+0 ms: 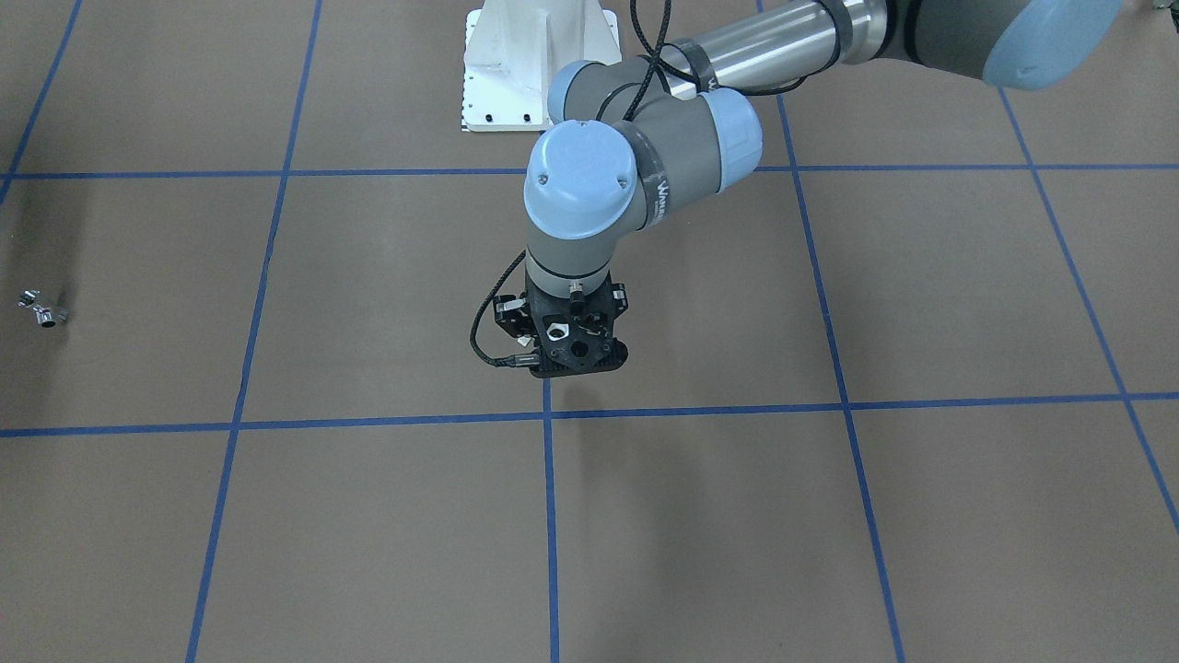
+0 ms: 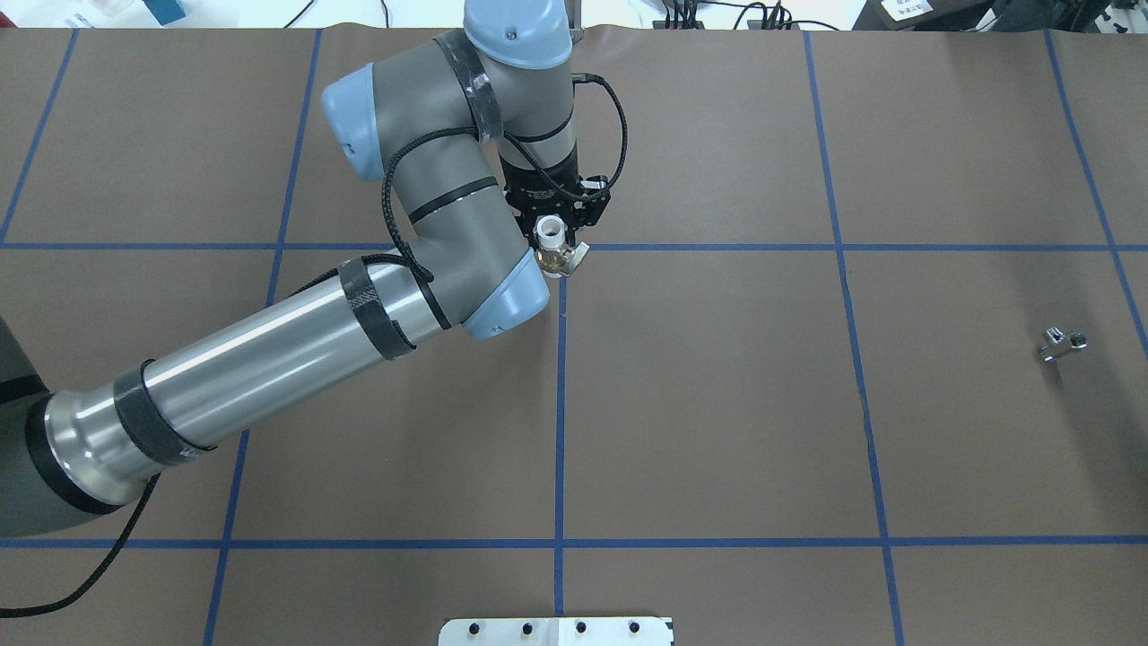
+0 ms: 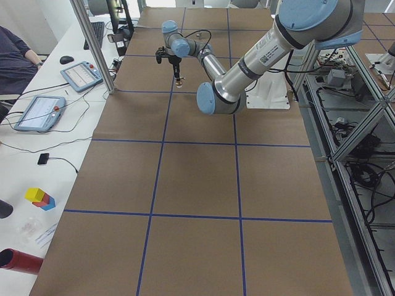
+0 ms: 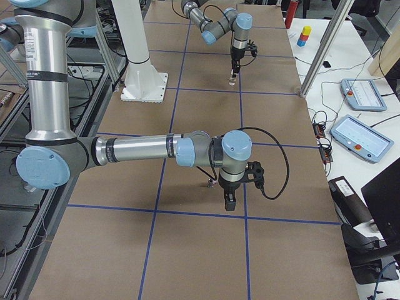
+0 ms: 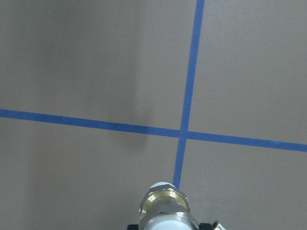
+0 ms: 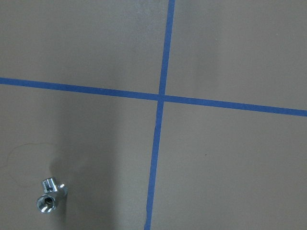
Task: Assemble PPR valve and pipe with both arms
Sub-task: 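Carry the valve with the left gripper to the table center, then lower the valve upright at the center and open the left gripper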
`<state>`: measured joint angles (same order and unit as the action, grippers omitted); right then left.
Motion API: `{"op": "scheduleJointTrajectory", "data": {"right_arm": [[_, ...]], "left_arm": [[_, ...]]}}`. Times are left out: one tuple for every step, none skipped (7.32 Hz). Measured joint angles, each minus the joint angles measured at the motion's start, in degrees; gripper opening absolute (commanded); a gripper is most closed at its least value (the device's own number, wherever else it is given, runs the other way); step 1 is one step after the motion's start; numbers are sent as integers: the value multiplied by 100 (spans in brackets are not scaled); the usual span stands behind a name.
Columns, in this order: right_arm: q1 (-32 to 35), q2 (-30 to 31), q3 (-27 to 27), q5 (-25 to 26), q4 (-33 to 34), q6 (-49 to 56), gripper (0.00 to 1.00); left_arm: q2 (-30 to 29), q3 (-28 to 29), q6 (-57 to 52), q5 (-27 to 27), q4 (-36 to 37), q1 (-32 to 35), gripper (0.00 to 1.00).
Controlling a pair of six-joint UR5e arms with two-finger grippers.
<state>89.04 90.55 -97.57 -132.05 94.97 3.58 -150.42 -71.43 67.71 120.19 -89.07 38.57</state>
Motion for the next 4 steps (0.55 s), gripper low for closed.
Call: {"op": "scheduleJointTrajectory", "data": {"right_arm": [[0, -12, -4, -21, 11, -8, 99], [0, -24, -6, -34, 26, -15, 99], [0, -31, -32, -43, 47, -20, 99], [0, -34, -74, -47, 68, -22, 99]], "left_arm": [[-6, 38, 29, -36, -21, -104, 0], [7, 54, 44, -49, -42, -179, 0], [24, 81, 57, -56, -96, -228, 0], [33, 125, 63, -59, -155, -247, 0]]}}
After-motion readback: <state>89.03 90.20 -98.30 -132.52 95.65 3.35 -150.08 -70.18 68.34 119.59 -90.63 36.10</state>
